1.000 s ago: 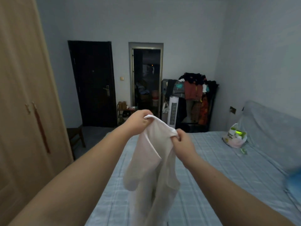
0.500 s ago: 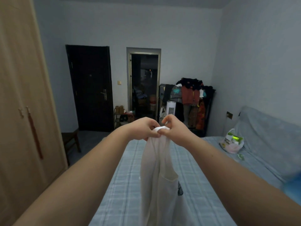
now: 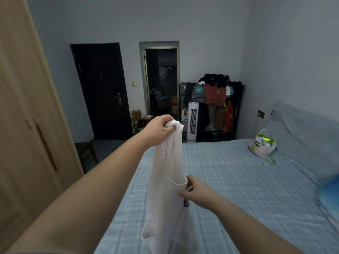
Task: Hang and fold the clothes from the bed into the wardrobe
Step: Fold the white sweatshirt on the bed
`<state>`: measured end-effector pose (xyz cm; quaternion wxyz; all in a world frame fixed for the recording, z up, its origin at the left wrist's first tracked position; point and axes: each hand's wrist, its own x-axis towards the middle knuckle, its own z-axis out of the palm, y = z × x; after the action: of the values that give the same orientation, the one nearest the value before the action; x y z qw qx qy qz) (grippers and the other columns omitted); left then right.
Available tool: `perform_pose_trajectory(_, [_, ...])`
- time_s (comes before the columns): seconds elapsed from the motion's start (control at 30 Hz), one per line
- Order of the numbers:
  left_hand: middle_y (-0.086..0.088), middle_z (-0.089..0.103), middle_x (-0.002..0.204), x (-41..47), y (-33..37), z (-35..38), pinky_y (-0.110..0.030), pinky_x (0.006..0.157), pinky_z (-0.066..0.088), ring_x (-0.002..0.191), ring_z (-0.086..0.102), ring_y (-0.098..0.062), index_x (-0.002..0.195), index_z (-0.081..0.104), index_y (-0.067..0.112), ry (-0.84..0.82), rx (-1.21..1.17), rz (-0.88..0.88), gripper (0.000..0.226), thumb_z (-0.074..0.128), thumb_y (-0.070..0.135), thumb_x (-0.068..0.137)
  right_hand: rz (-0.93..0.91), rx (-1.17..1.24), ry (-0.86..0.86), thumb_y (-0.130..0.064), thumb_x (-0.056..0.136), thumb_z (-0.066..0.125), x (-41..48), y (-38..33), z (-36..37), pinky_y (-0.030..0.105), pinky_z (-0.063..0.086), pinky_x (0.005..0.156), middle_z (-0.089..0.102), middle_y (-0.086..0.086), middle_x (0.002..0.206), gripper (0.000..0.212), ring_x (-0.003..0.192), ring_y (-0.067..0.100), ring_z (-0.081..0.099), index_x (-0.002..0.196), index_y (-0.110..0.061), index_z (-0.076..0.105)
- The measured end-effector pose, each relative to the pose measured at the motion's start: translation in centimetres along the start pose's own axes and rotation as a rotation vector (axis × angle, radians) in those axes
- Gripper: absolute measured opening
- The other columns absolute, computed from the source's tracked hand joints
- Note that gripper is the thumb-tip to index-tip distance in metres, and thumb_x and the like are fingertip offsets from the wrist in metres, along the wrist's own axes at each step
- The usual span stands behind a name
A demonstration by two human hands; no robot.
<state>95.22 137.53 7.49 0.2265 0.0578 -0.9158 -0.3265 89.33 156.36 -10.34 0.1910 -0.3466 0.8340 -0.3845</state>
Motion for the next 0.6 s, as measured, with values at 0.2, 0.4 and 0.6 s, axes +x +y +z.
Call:
perform_pose_trajectory(0.2, [0.021, 0.063, 0.087, -2.4, 1.9, -0.1, -0.025, 0.067, 0.044, 0.084, 0.061, -0.004, 0.092, 0.063, 0.041, 0.067, -0.034, -0.021, 0.008, 0.058, 0.036, 0.095, 0.003, -0.072, 0.012, -0.041, 0.097, 0.051, -0.4, 0.9, 1.5, 0.02, 0.044, 0.061, 0.069, -0.004, 0.09, 0.022, 0.073, 0.007, 0.062, 0.099, -0.023, 0.063])
perform_pose_trajectory(0.4, [0.013, 0.064, 0.094, -6.3, 1.4, -2.3, -0.028, 0.07, 0.049, 0.089, 0.062, -0.007, 0.098, 0.061, 0.04, 0.228, 0.015, -0.116, 0.007, 0.054, 0.037, 0.097, -0.122, 0.174, 0.182, -0.017, 0.098, 0.043, -0.4, 1.4, -0.5, 0.02, 0.043, 0.076, 0.066, -0.021, 0.107, 0.033, 0.098, 0.004, 0.06, 0.108, -0.037, 0.068])
perform_pose_trajectory(0.6, [0.013, 0.061, 0.095, -10.0, 1.4, -6.2, -0.021, 0.065, 0.039, 0.088, 0.057, -0.004, 0.102, 0.057, 0.032, 0.295, 0.169, -0.159, 0.009, 0.048, 0.034, 0.103, -0.065, 0.188, 0.434, -0.014, 0.098, 0.039, -1.6, -1.2, -7.2, 0.032, 0.038, 0.063, 0.062, 0.004, 0.092, 0.022, 0.078, 0.018, 0.054, 0.092, -0.024, 0.058])
